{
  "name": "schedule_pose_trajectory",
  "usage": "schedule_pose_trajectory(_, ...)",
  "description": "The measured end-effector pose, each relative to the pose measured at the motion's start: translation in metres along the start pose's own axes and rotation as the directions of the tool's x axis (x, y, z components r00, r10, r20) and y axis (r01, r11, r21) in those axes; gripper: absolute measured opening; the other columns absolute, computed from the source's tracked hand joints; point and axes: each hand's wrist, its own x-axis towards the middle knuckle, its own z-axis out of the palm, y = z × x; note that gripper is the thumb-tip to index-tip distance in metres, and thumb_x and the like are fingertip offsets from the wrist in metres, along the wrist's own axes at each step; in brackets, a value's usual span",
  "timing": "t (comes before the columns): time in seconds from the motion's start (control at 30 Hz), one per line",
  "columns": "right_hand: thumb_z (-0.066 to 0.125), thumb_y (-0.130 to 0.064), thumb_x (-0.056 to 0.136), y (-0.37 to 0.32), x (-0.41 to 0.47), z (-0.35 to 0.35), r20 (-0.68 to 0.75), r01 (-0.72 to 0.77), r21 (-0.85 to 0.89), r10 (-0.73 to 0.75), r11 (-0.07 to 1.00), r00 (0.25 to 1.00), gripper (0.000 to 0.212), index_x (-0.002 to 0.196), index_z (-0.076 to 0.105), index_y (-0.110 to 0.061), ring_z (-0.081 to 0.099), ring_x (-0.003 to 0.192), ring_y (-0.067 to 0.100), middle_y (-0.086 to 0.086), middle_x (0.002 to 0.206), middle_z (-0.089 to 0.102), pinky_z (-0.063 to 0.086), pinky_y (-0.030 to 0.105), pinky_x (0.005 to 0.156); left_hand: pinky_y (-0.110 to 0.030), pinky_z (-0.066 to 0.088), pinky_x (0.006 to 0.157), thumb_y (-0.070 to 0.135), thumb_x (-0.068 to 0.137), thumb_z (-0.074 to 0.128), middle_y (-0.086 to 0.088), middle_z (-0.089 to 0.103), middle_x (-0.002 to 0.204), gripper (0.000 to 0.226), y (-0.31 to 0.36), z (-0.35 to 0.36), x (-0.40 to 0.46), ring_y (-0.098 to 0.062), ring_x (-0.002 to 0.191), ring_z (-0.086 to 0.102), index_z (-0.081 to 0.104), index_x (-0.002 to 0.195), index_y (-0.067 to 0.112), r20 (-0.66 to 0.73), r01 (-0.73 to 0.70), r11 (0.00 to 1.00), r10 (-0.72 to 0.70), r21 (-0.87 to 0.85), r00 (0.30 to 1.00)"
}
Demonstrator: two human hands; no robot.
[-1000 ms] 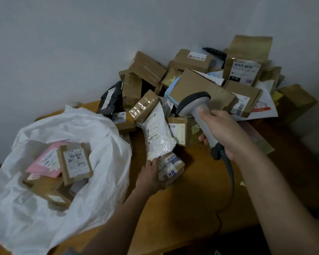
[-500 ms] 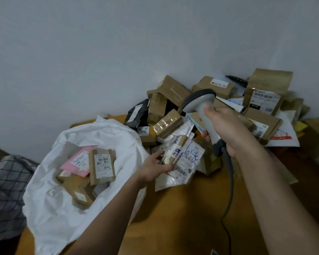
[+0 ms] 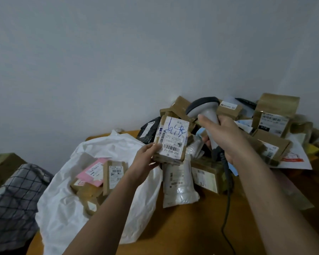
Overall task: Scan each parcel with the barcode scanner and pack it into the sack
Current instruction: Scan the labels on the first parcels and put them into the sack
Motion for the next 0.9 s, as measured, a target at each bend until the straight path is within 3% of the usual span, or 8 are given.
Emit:
schedule_pose_trajectory(0.1, 0.077, -0.045, 0.079, 0.007, 0.004, -0.004, 0.001, 0.019, -0.033, -0.019, 0.999, 1.0, 0.039, 0.098, 0.062, -0.015, 0.06, 0.049, 0.005, -0.002, 0.066, 0.066, 0.051, 0.026, 0.051, -0.027, 0.052, 0.072, 0.04, 0.065, 0.082, -0.013, 0.07, 0.109, 0.075, 0.012, -0.002, 0.003, -0.017, 0.088, 0.071, 0.05, 0.127, 0.011, -0.048, -0.034, 0.999, 0.035, 0.029, 0.998)
schedule_pose_trajectory(0.2, 0.086, -0.036, 0.071, 0.014, 0.006, -0.007, 0.074, -0.007, -0.142, 0.017, 0.99, 0.997, 0.049, 0.105, 0.057, -0.015, 0.063, 0.055, 0.005, 0.002, 0.082, 0.066, 0.047, 0.023, 0.048, -0.037, 0.056, 0.086, 0.036, 0.055, 0.088, -0.022, 0.06, 0.123, 0.093, 0.019, -0.002, 0.006, -0.029, 0.102, 0.068, 0.042, 0.132, 0.011, -0.049, -0.072, 0.995, 0.076, 0.069, 0.996)
schedule_pose_trajectory(0.3, 0.091, -0.031, 0.063, 0.023, 0.006, -0.006, 0.148, -0.077, -0.282, 0.123, 0.956, 0.981, 0.064, 0.113, 0.054, -0.015, 0.064, 0.08, 0.018, 0.005, 0.096, 0.063, 0.055, 0.036, 0.063, -0.046, 0.053, 0.096, 0.042, 0.046, 0.092, -0.021, 0.058, 0.125, 0.108, 0.021, 0.001, 0.005, -0.032, 0.107, 0.066, 0.039, 0.135, 0.012, -0.004, -0.066, 0.99, 0.067, 0.122, 0.998)
schedule_pose_trajectory(0.37, 0.092, -0.03, 0.061, 0.031, 0.005, -0.005, 0.19, -0.109, -0.373, 0.191, 0.921, 0.963, 0.07, 0.116, 0.053, -0.012, 0.063, 0.089, 0.022, 0.007, 0.102, 0.063, 0.057, 0.041, 0.076, -0.047, 0.055, 0.093, 0.047, 0.04, 0.095, -0.021, 0.061, 0.123, 0.115, 0.02, 0.004, 0.003, -0.032, 0.102, 0.069, 0.039, 0.135, 0.014, 0.03, -0.047, 0.989, 0.044, 0.14, 0.999)
schedule_pose_trajectory(0.5, 0.093, -0.032, 0.058, 0.044, 0.002, -0.002, 0.283, -0.126, -0.453, 0.277, 0.882, 0.918, 0.07, 0.111, 0.053, -0.012, 0.063, 0.086, 0.015, 0.003, 0.098, 0.064, 0.053, 0.028, 0.064, -0.038, 0.059, 0.073, 0.043, 0.049, 0.088, -0.023, 0.064, 0.116, 0.102, 0.022, 0.008, -0.002, -0.029, 0.088, 0.073, 0.039, 0.134, 0.016, 0.1, -0.018, 0.988, 0.002, 0.155, 0.995)
schedule_pose_trajectory(0.63, 0.095, -0.031, 0.054, 0.057, 0.004, 0.001, 0.372, -0.145, -0.44, 0.327, 0.886, 0.869, 0.075, 0.115, 0.057, -0.009, 0.065, 0.099, 0.025, 0.01, 0.107, 0.067, 0.056, 0.046, 0.088, -0.029, 0.057, 0.058, 0.039, 0.054, 0.085, -0.022, 0.065, 0.111, 0.089, 0.022, 0.008, -0.006, -0.024, 0.076, 0.073, 0.043, 0.129, 0.017, 0.134, -0.01, 0.987, -0.012, 0.159, 0.991)
schedule_pose_trajectory(0.8, 0.094, -0.023, 0.059, 0.071, 0.005, 0.005, 0.4, -0.175, -0.323, 0.302, 0.93, 0.866, 0.073, 0.12, 0.056, -0.008, 0.068, 0.096, 0.024, 0.011, 0.104, 0.07, 0.057, 0.042, 0.086, -0.031, 0.057, 0.06, 0.031, 0.058, 0.086, -0.016, 0.071, 0.105, 0.075, 0.017, 0.005, -0.011, -0.027, 0.079, 0.073, 0.05, 0.123, 0.018, 0.154, 0.007, 0.985, -0.033, 0.17, 0.988)
schedule_pose_trajectory(0.9, 0.095, -0.029, 0.052, 0.073, 0.003, 0.006, 0.477, -0.177, -0.282, 0.297, 0.943, 0.827, 0.076, 0.116, 0.06, -0.011, 0.067, 0.101, 0.026, 0.01, 0.106, 0.071, 0.057, 0.041, 0.085, -0.03, 0.057, 0.059, 0.027, 0.062, 0.084, -0.014, 0.074, 0.096, 0.068, 0.016, 0.004, -0.012, -0.027, 0.077, 0.073, 0.051, 0.12, 0.02, 0.175, 0.005, 0.989, -0.031, 0.147, 0.984)
